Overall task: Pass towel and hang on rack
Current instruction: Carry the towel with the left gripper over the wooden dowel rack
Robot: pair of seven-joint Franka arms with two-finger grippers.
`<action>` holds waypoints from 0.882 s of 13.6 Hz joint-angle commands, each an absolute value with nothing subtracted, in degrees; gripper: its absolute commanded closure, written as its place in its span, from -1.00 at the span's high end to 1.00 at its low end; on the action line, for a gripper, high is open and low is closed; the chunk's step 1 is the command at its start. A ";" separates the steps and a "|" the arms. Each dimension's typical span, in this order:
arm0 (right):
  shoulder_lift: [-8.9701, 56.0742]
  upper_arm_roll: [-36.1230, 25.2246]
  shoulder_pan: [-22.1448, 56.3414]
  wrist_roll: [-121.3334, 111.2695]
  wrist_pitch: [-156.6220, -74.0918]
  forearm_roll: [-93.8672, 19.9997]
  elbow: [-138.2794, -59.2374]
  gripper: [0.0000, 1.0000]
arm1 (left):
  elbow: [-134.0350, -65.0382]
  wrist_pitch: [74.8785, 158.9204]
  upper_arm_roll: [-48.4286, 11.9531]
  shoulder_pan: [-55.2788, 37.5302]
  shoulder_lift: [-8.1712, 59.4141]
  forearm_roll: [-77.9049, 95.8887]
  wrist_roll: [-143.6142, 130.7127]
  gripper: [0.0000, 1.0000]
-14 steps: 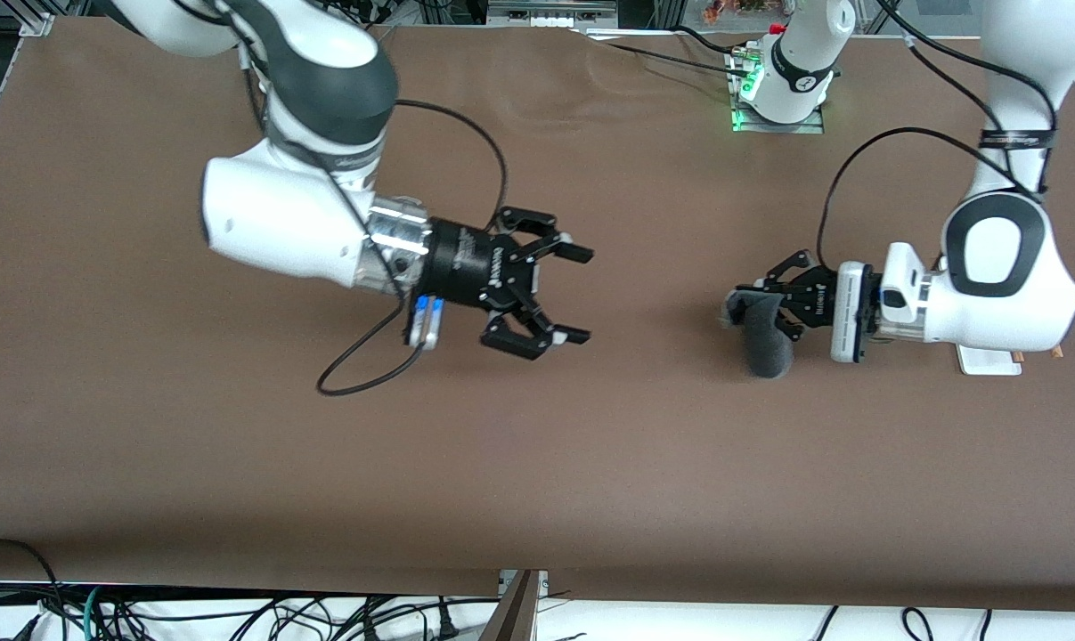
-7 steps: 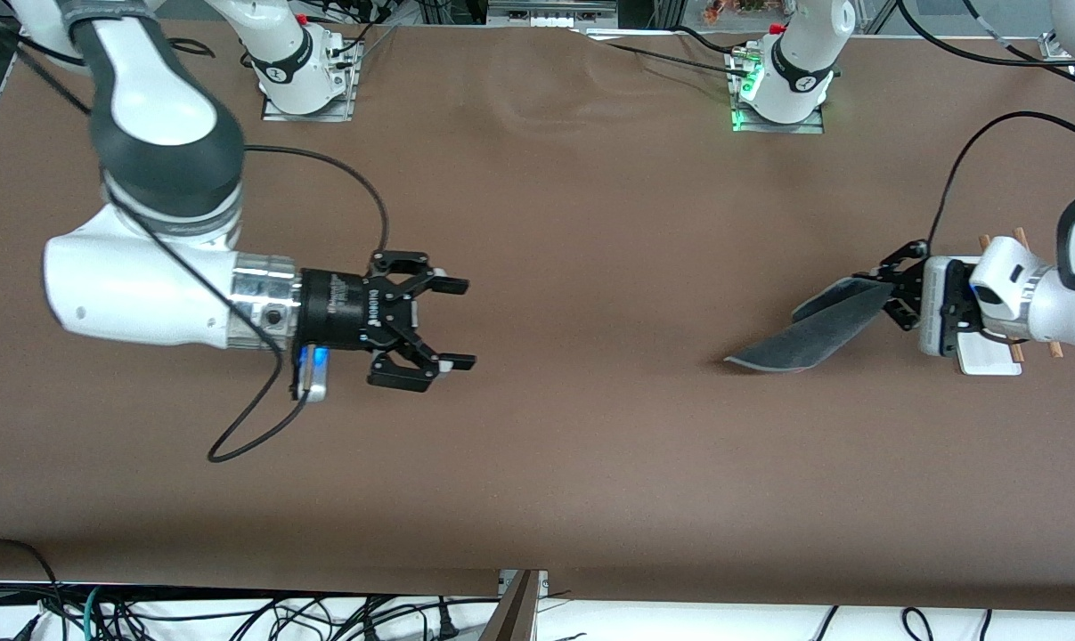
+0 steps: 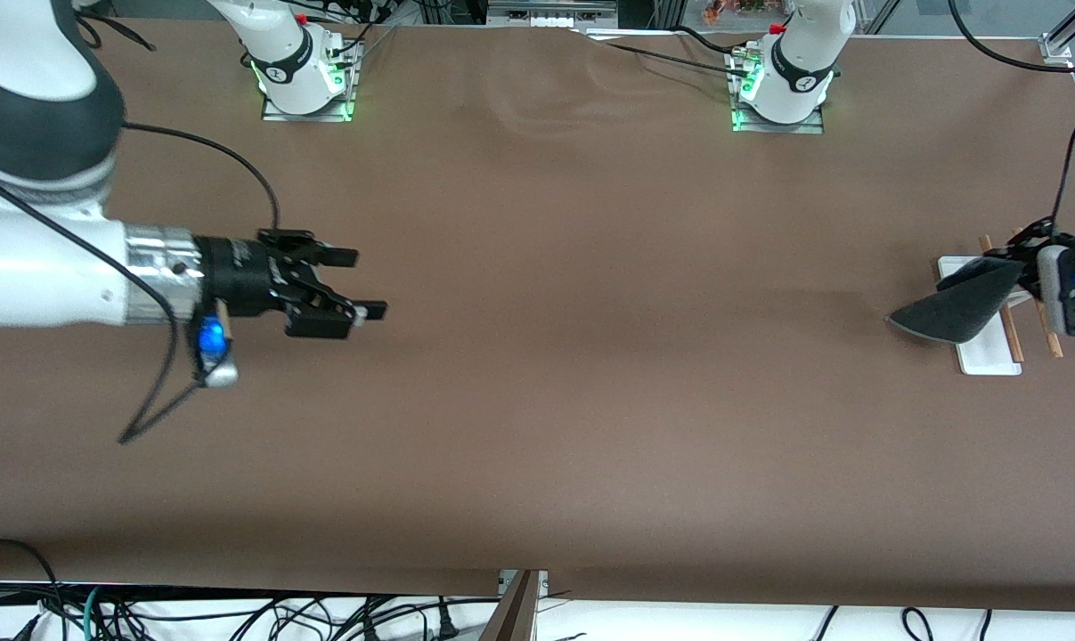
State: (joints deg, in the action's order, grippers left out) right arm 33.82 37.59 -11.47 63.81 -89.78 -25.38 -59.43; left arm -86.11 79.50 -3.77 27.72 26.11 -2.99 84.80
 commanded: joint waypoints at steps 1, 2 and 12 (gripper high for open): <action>26.04 32.45 -11.60 52.70 -82.90 -23.03 -62.30 0.99 | -83.15 78.48 -4.57 31.71 28.65 -7.46 85.51 -1.00; 23.06 30.60 -11.60 47.17 -81.49 -21.64 -64.75 0.99 | -81.93 78.66 -4.57 32.77 29.96 -8.51 85.52 -1.00; 5.36 8.09 1.58 10.37 -79.97 -4.75 -82.96 0.99 | -78.57 95.09 -0.88 37.26 37.88 -13.80 87.97 -1.00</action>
State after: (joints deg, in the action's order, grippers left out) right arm 9.42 8.87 0.97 12.38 -76.84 -6.93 -76.58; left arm -80.83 93.66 -0.79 36.26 35.64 -12.38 85.66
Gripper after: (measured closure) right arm 0.004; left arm 0.982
